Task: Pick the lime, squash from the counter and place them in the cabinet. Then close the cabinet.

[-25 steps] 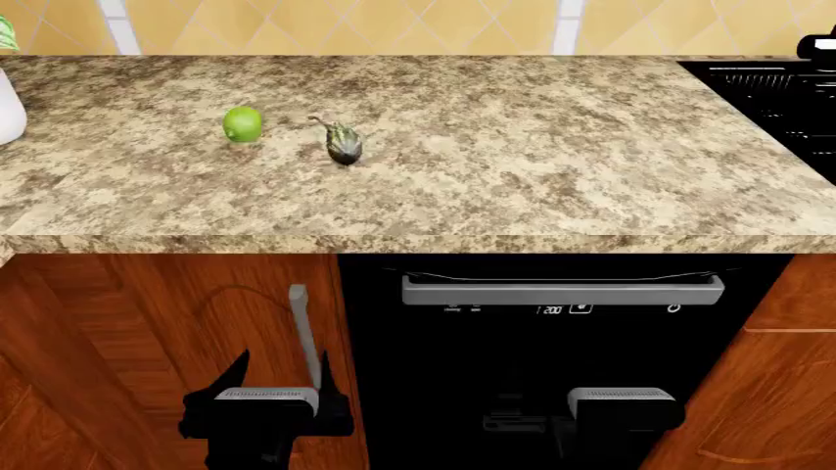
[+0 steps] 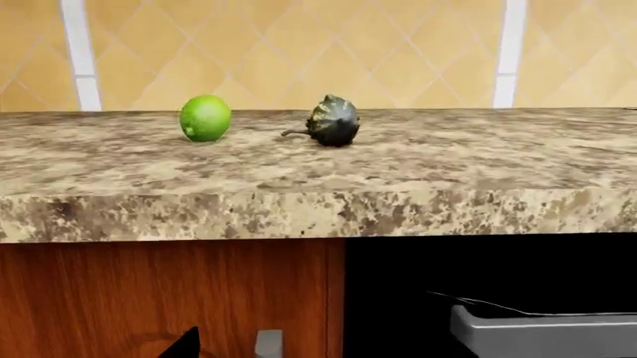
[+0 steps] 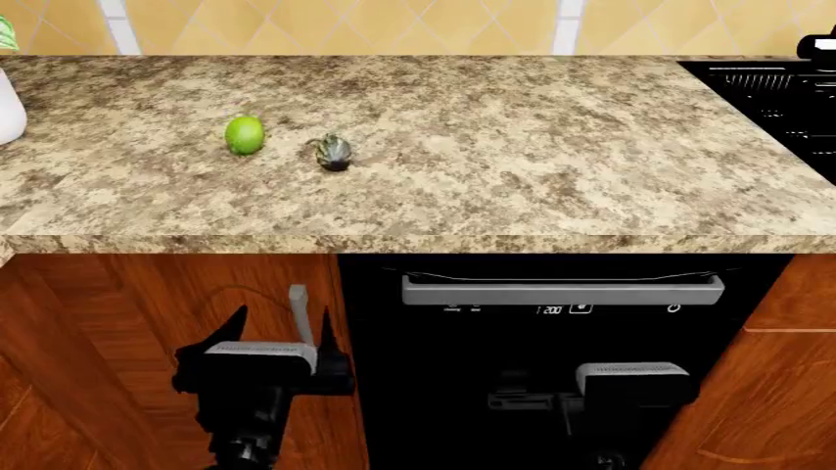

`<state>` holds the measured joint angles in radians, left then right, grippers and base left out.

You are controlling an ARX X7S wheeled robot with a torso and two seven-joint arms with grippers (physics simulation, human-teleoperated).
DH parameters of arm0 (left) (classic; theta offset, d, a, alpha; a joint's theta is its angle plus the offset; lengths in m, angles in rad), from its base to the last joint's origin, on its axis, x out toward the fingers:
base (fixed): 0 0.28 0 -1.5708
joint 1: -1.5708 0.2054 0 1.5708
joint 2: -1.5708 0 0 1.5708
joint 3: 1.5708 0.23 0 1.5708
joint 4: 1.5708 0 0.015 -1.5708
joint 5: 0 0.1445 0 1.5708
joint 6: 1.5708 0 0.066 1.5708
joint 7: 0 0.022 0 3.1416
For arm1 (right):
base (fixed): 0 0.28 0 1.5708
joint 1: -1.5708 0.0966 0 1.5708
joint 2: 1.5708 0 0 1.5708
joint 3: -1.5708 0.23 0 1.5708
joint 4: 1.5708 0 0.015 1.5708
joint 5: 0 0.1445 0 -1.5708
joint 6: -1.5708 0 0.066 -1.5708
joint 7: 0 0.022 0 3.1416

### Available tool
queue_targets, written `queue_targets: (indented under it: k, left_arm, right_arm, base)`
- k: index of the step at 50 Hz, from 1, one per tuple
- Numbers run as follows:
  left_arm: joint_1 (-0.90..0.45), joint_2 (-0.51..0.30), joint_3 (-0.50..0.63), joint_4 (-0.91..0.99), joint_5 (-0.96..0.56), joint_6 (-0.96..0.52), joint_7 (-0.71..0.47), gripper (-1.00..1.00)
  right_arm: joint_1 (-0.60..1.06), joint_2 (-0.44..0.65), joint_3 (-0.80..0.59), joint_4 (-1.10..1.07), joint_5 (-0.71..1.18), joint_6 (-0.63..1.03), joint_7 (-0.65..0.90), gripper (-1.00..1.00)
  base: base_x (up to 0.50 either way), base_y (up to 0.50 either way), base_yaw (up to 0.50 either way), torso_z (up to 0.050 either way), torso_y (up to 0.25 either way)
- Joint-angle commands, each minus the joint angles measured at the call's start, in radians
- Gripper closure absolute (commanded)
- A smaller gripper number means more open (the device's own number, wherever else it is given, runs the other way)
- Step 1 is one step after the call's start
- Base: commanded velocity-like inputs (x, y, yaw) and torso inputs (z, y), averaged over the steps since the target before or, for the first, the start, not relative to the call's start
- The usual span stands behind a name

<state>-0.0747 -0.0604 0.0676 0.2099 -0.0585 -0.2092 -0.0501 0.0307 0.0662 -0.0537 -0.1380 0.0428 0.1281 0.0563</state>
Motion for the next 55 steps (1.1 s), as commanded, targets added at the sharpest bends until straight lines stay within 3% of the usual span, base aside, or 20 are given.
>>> queue_targets:
  k: [1, 2, 10, 16, 28, 35, 46, 55]
  left_arm:
    - [-0.123, -0.057, 0.008, 0.235, -0.025, -0.217, -0.009, -1.00]
    - [-0.134, -0.073, 0.017, 0.241, 0.009, -0.184, -0.020, -1.00]
    - [-0.238, -0.163, -0.025, 0.370, -0.114, -0.344, 0.097, -1.00]
    - [-0.313, -0.230, -0.004, 0.437, -0.177, -0.476, 0.174, -1.00]
    - [-0.514, -0.318, -0.093, 0.559, -0.333, -0.783, 0.235, -1.00]
    - [-0.565, -0.353, -0.031, 0.520, -0.297, -0.769, 0.242, -1.00]
    - [-0.659, -0.361, -0.056, 0.574, -0.355, -0.879, 0.252, -1.00]
    - [-0.685, -0.357, -0.046, 0.581, -0.375, -0.908, 0.253, -1.00]
  right_arm:
    - [0.073, 0.047, -0.012, -0.193, 0.030, 0.191, 0.003, -1.00]
    - [0.085, 0.052, -0.011, -0.216, 0.042, 0.216, -0.004, -1.00]
    - [0.204, 0.105, -0.011, -0.385, 0.092, 0.423, -0.044, -1.00]
    - [0.311, 0.133, 0.013, -0.465, 0.168, 0.572, -0.085, -1.00]
    - [0.567, 0.209, 0.090, -0.630, 0.380, 0.929, -0.178, -1.00]
    - [0.631, 0.231, 0.090, -0.618, 0.405, 0.963, -0.199, -1.00]
    - [0.707, 0.253, 0.061, -0.662, 0.429, 1.040, -0.190, -1.00]
    - [0.717, 0.272, 0.057, -0.674, 0.434, 1.049, -0.191, -1.00]
  base:
    - [0.00, 0.00, 0.00, 0.000, 0.000]
    - [0.00, 0.00, 0.00, 0.000, 0.000]
    - [0.00, 0.00, 0.00, 0.031, 0.000]
    - [0.00, 0.00, 0.00, 0.050, 0.028]
    - [0.11, 0.10, 0.00, 0.046, 0.040]
    - [0.36, 0.34, 0.00, 0.050, 0.009]
    - [0.26, 0.43, 0.00, 0.050, 0.010]
    - [0.09, 0.00, 0.50, 0.050, 0.009]
